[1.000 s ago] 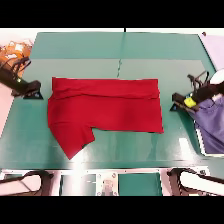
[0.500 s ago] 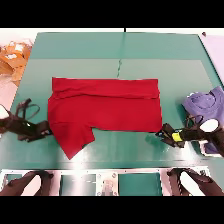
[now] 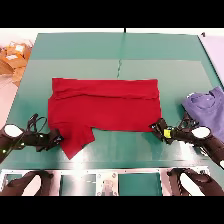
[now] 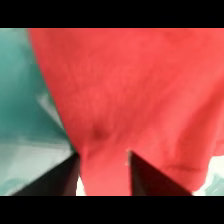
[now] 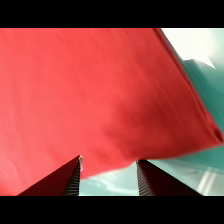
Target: Fold the shirts.
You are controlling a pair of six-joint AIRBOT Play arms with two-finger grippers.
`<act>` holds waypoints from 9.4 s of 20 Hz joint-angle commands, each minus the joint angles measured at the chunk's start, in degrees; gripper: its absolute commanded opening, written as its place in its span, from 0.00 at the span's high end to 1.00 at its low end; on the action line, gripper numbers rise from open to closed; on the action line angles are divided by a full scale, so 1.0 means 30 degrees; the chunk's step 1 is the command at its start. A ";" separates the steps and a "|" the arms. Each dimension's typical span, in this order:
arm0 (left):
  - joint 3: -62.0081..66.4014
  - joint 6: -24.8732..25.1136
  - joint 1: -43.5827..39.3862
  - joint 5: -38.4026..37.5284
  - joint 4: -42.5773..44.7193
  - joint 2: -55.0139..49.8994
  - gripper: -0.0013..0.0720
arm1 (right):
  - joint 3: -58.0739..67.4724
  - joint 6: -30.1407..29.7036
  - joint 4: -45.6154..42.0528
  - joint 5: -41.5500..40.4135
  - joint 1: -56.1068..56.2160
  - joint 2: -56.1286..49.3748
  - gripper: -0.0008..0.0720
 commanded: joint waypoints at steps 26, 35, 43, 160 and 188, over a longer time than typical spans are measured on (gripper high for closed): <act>1.3005 0.4415 0.0000 -0.3257 -0.3490 -0.4218 0.95 | 1.1249 -0.1129 -0.4364 0.2565 0.0233 -0.3519 0.97; 2.0167 0.6288 -0.0627 0.0590 -0.6120 -1.4491 0.95 | 2.1063 -0.1129 -0.3402 0.0678 0.0991 -1.5431 0.93; 2.4013 0.6674 -0.0342 -0.0051 -0.7599 -1.6313 0.03 | 2.6695 -0.3971 -0.3315 0.5399 -0.1902 -1.8061 0.24; 3.0520 0.5719 -0.2565 -0.9901 -0.0015 -1.5722 0.95 | 2.2775 -0.0656 -0.7176 1.6954 -2.0320 -0.4911 0.97; 1.9241 0.2091 -0.7242 -0.7614 0.2951 -0.8349 0.95 | 1.4950 -0.5173 -0.7985 0.6747 0.5304 -0.5865 0.97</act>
